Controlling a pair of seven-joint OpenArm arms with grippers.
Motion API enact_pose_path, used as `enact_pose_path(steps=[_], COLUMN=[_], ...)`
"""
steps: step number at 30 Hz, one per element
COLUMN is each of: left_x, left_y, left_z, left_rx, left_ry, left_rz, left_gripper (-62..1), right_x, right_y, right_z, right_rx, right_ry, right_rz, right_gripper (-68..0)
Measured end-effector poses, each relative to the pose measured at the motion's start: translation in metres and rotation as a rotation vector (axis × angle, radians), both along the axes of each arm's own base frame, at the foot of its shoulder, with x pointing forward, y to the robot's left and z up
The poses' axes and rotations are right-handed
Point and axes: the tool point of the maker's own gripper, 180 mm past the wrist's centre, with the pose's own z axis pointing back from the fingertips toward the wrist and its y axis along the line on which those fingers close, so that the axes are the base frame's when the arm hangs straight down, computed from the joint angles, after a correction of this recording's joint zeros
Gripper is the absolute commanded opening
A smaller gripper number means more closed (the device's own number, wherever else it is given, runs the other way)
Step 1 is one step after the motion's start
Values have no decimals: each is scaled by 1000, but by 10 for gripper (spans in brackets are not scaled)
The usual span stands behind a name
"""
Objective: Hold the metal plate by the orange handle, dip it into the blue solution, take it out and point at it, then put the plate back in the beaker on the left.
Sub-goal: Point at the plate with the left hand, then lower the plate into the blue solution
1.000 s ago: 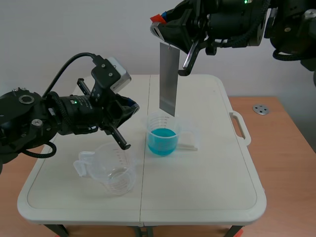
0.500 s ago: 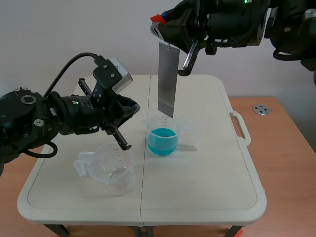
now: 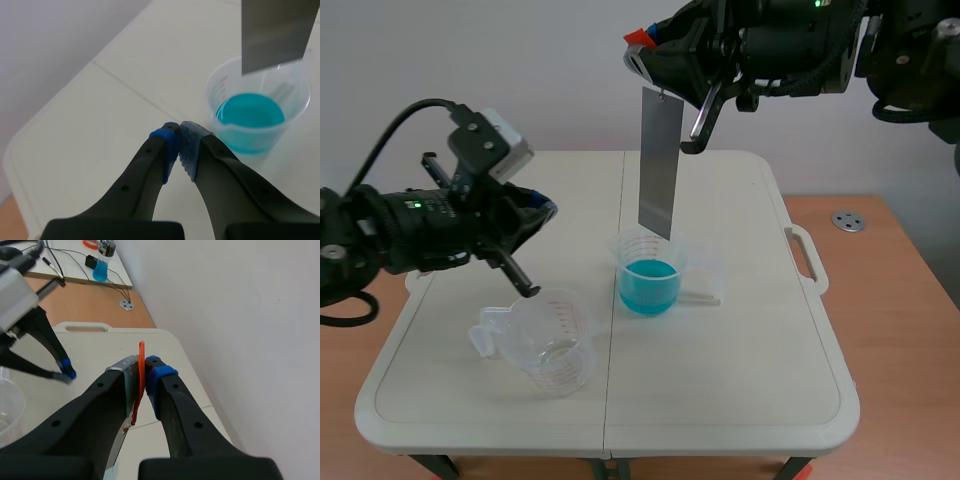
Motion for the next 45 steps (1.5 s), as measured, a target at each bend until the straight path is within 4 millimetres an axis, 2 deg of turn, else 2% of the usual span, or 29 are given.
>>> enact_pose_path(steps=[6,11,14,17,20,24,30,34,45], left_x=[-12,-33,-57,-89,-129,-185,-259,-290,-347], left_y=[106,192,228,249,256,256,255,240,164], left_z=[18,19,8,-12,-38,-73,-111,-125,-153], left_rx=[62,176,240,287,323,330,283,219,82], left_ry=[-15,17,52,126,237,389,565,646,842], left_rz=[182,362,457,503,505,520,623,645,525], left_gripper=[-579,-579,-579,-579,-579,-579,-579,-579,-579], right_x=[0,0,0,2,6,10,16,18,24], right_y=[0,0,0,-2,-6,-10,-10,-10,-7], right_z=[0,0,0,-3,-10,-17,-28,-34,-53], right_rx=[1,1,1,-2,-6,7,21,28,42], right_ry=[0,0,0,10,29,50,86,105,140], right_rz=[0,0,0,-7,-22,-33,-50,-57,-67], right_gripper=[-662,-662,-662,-662,-662,-662,-662,-662,-662])
